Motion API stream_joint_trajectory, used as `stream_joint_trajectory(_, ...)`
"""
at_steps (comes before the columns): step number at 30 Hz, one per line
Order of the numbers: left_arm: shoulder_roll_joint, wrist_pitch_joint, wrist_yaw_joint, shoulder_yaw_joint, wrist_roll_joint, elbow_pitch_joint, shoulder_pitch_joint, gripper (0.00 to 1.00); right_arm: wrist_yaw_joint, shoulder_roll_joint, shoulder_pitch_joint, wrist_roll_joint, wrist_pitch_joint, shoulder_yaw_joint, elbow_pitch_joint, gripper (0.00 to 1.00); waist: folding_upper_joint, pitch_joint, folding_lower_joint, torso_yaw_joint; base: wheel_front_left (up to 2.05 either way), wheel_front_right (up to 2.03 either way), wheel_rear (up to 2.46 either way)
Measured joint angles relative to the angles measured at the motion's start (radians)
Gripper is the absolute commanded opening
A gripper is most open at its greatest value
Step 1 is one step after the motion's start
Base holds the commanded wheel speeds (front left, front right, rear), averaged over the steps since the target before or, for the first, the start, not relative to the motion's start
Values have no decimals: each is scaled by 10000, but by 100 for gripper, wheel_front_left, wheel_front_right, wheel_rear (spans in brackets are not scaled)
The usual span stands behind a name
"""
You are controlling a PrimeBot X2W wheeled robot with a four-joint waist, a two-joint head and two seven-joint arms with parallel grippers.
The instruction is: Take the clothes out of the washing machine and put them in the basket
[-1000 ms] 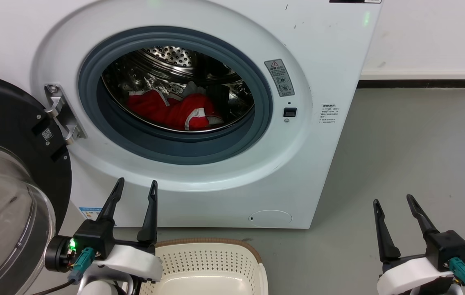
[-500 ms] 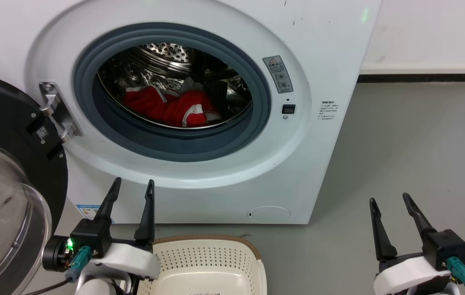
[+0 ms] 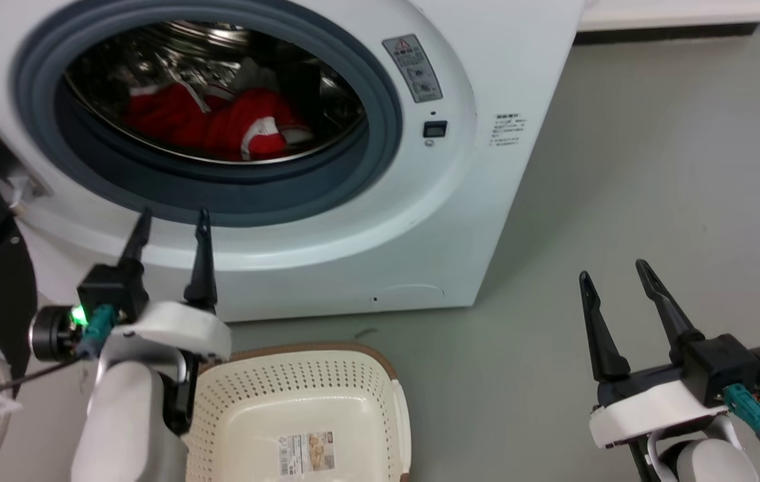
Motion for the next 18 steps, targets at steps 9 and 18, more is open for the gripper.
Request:
stream_joint_trajectory(9, 660, 0, -40, 81, 42, 1490, -2417, 100, 0, -4, -670, 251, -127, 433, -433, 100, 0, 1443, 0, -467, 0, 0, 0)
stream_joint_trajectory(18, 1630, 67, -180, -280, 217, 3561, -5452, 100, 2, -4, -1428, 539, -263, 926, -575, 100, 0, 3121, 1, -853, 0, 0, 0)
